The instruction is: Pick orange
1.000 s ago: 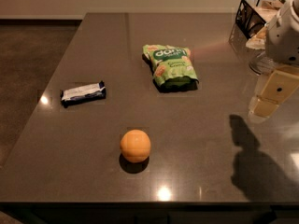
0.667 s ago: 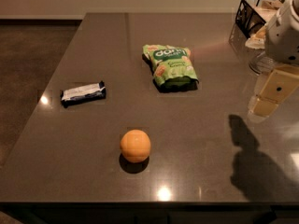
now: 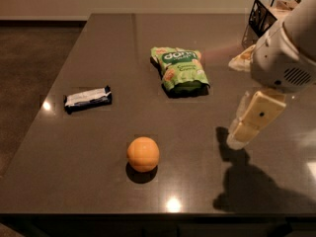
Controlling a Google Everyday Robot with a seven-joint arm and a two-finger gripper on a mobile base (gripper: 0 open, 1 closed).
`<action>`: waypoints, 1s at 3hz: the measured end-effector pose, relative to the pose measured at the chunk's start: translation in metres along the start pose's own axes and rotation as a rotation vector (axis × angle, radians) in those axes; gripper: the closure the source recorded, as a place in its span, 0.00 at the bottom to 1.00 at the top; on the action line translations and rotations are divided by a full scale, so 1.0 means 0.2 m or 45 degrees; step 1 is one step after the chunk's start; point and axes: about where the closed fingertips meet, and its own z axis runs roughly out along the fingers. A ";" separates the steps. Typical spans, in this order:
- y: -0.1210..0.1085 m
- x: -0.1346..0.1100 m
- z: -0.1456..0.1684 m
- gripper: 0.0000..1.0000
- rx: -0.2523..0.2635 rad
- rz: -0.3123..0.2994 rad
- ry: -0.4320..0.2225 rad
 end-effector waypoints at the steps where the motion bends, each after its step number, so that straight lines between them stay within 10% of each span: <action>1: 0.14 -0.17 0.15 0.00 -0.064 0.009 -0.188; 3: 0.36 -0.60 0.48 0.00 -0.148 -0.078 -0.492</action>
Offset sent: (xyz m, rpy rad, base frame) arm -0.0279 0.1638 -0.0662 0.4327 0.0214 0.1416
